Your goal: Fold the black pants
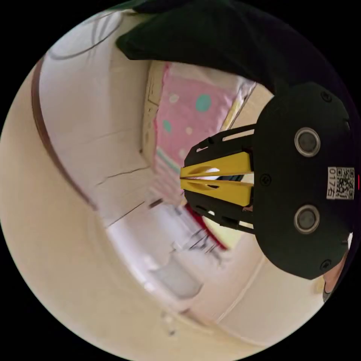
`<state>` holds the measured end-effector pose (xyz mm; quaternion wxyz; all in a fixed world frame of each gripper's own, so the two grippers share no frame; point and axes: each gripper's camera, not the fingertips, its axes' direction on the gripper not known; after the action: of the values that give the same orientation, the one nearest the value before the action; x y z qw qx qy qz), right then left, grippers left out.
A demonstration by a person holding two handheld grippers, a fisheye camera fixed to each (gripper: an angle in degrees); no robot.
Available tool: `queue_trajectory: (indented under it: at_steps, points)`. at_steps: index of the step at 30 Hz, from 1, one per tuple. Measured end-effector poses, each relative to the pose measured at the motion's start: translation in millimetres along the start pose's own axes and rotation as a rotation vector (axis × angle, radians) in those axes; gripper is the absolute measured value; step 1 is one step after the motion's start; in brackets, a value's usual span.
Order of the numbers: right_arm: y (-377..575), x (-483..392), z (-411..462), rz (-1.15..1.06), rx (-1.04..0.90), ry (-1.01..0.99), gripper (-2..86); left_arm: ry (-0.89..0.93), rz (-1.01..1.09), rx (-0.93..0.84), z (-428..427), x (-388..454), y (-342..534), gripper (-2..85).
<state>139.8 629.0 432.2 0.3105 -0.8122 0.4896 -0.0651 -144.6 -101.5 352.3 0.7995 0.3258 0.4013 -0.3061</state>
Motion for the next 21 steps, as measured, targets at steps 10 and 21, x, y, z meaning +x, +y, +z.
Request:
queue_trajectory:
  at_steps: [10,21]
  points:
    - [51.0,-40.9,139.9,-0.342,-0.872,0.106,0.3,-0.151,0.297,-0.072,-42.8,76.5,-55.7,-0.6]
    - [43.8,-13.6,31.1,-0.277,-0.730,-0.263,0.2,-0.284,0.313,0.075,-115.7,95.3,-159.4,8.6]
